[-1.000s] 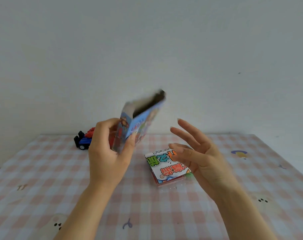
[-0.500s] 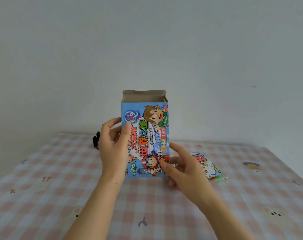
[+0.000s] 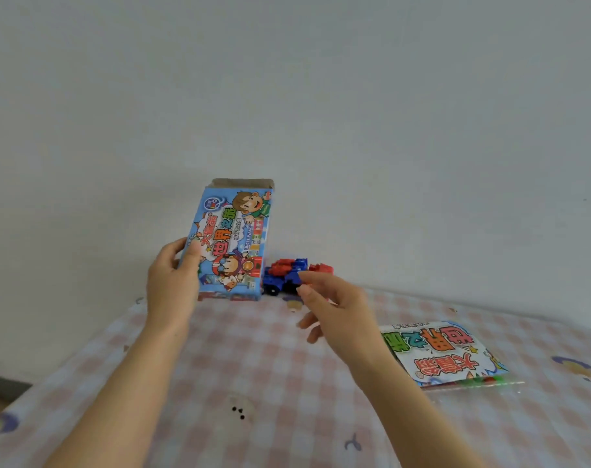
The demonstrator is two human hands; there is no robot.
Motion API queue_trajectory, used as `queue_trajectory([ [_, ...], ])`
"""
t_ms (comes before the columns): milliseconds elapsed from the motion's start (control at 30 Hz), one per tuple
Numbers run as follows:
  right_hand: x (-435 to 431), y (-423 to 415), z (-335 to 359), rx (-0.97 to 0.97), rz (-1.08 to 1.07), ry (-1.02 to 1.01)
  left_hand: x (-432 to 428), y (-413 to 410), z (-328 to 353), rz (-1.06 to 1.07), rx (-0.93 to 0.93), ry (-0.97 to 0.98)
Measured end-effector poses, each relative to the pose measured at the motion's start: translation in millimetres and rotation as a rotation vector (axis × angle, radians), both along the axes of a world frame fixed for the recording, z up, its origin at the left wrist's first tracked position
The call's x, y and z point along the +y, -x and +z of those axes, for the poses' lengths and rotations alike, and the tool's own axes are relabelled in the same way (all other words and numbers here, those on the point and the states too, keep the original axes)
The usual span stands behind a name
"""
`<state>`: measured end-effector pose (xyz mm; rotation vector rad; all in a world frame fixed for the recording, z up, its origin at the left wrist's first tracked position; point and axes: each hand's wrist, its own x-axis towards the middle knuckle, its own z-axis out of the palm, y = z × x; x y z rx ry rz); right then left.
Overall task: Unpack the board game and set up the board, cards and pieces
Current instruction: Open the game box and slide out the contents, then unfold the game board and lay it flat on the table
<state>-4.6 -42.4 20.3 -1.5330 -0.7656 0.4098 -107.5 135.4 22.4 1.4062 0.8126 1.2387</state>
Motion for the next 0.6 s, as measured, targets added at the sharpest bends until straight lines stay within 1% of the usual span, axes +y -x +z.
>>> queue_trajectory([
  [200,34,14,-11,-0.048,0.017,0.088,69,36,-32,0.143,0.302,0.001],
  [367,49,20,-15,-0.096,0.015,0.162,83,34,-48,0.156,0.512,-0.034],
  [500,55,19,-16,-0.154,-0.01,0.202,86,27,-52,0.233,0.638,-0.161],
  [600,58,13,-19,-0.199,-0.062,0.224,83,23,-55,0.265,0.784,-0.294],
])
